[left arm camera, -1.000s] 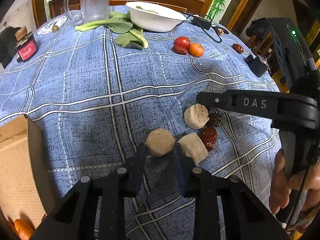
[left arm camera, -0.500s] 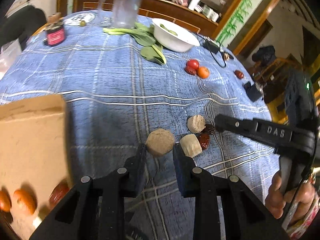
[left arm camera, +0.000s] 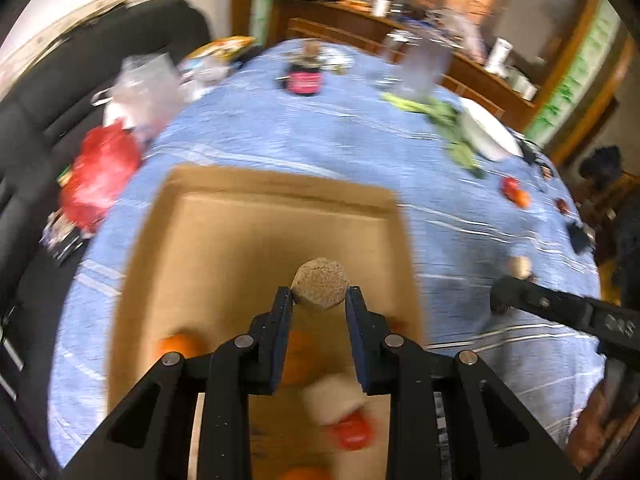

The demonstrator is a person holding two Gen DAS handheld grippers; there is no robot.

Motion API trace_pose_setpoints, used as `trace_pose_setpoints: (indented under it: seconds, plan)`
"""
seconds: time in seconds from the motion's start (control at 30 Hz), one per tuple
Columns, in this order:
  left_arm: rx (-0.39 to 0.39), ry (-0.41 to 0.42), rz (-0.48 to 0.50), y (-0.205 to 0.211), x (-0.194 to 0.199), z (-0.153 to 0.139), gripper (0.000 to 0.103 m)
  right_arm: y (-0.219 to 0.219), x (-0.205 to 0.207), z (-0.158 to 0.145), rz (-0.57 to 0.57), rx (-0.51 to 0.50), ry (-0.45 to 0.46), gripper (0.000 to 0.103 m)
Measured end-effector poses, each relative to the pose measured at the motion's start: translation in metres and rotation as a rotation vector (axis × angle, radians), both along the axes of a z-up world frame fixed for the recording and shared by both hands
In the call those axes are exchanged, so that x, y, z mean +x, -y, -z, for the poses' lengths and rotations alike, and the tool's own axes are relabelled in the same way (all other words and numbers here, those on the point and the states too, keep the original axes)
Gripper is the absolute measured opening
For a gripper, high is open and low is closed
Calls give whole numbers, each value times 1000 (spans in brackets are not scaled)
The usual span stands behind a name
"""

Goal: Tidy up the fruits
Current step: 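Carry the cake and the date over the cardboard box with both tools, then open the left tool to drop the beige cake into the box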

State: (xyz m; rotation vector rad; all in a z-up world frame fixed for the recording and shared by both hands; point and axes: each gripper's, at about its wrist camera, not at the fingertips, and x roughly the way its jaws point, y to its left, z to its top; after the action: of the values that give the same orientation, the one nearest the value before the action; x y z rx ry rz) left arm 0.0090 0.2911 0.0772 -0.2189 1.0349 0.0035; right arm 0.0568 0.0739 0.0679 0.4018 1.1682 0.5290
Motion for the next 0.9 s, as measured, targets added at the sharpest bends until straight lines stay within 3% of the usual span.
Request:
trace_pose_setpoints:
  seconds: [0.27,0.5,0.57,0.63,0.67,0.9]
  plan:
    - [10,-56,-67,-51,5,19,27,-99,3,5,-160,-147,72,24]
    - [10,-94,-55,-56,11,35,27,-129,17,34,-179,-207,37,24]
    - [2,-89,-53,-57,11,34,27,-131,18,35,-174,-204,30,24]
    - [-5,-88,-49,-57,13,33,34,-130,20,32,-163,-193,32,24]
    - [-7,-88,-50,-58,13,32,42,-125,20,28,-154,-181,37,26]
    - [-61,-57,-78,-63,11,19,55,-53,10,12,2,-150,35,32]
